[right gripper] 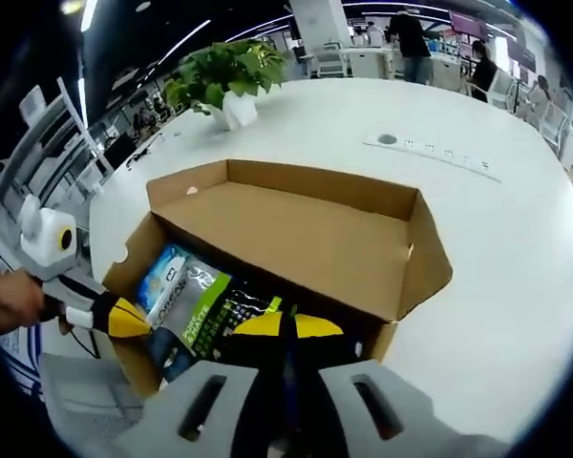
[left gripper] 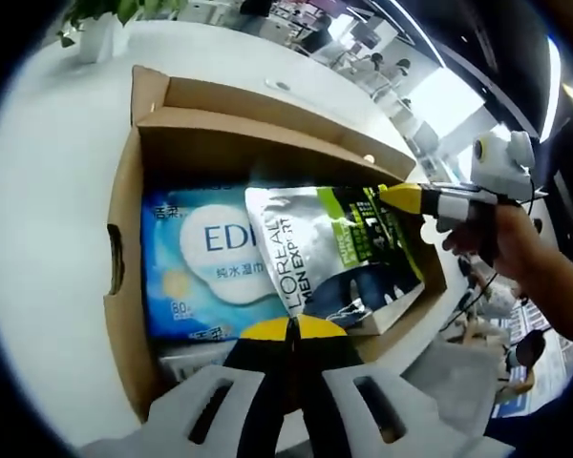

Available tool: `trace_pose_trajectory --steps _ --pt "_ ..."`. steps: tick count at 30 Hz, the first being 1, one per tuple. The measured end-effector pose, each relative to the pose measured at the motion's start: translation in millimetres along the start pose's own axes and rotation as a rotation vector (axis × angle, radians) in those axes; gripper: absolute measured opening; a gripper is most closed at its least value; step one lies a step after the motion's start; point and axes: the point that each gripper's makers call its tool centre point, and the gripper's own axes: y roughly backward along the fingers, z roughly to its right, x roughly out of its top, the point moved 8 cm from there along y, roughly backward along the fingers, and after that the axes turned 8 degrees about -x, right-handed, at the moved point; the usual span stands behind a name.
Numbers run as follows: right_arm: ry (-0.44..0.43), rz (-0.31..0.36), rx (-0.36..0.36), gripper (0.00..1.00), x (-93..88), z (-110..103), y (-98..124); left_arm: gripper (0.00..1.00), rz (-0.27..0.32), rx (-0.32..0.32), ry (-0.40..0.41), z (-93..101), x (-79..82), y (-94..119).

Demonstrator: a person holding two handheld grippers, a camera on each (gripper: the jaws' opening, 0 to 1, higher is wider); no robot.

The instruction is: Operate the shoe box by opening the lid, removing the specified soft item, and placing it in the target area until the item is outside and the box remains undamaged.

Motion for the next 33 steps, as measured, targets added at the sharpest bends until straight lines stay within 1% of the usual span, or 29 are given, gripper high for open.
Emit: trace_pose_trajectory --steps 4,11,15,18,20,23,25,30,33 --pt "-0.001 0.001 0.004 0.02 -2.4 0.4 -2.7 0.00 0.001 0.002 0.000 -0.3 0.2 0.0" --pt "-0.078 -0.017 0.042 0.02 -4.4 1.1 -5.1 0.00 0.002 0.005 -0.002 -0.1 0.2 0.2" --pt "-0.067 -0.022 0.047 0.00 -5.9 -0.1 -5.8 0.00 0.000 0.005 -0.003 -0.1 0.8 0.1" --pt "-0.065 -0.023 0.055 0.00 -6.5 0.0 -7.1 0.00 -0.003 0.006 -0.006 0.0 1.0 0.1" --pt "-0.071 -0.012 0.059 0.00 -6.3 0.4 -6.8 0.00 -0.003 0.006 -0.005 0.1 1.0 0.2" --pt "-0.024 0.003 0.042 0.00 -6.7 -5.6 -1.0 0.00 0.008 0.010 -0.019 0.9 2.6 2.0" --pt "-0.030 0.012 0.039 0.00 -5.3 -4.8 1.4 0.00 0.010 0.011 -0.025 2.4 3.6 3.4" --pt "-0.015 0.021 0.033 0.00 -3.1 -3.4 5.8 0.00 0.013 0.008 -0.041 8.2 6.2 8.9" --pt "-0.022 0.029 0.037 0.00 -0.2 -1.2 11.4 0.00 0.026 0.001 -0.048 14.5 8.8 15.5"
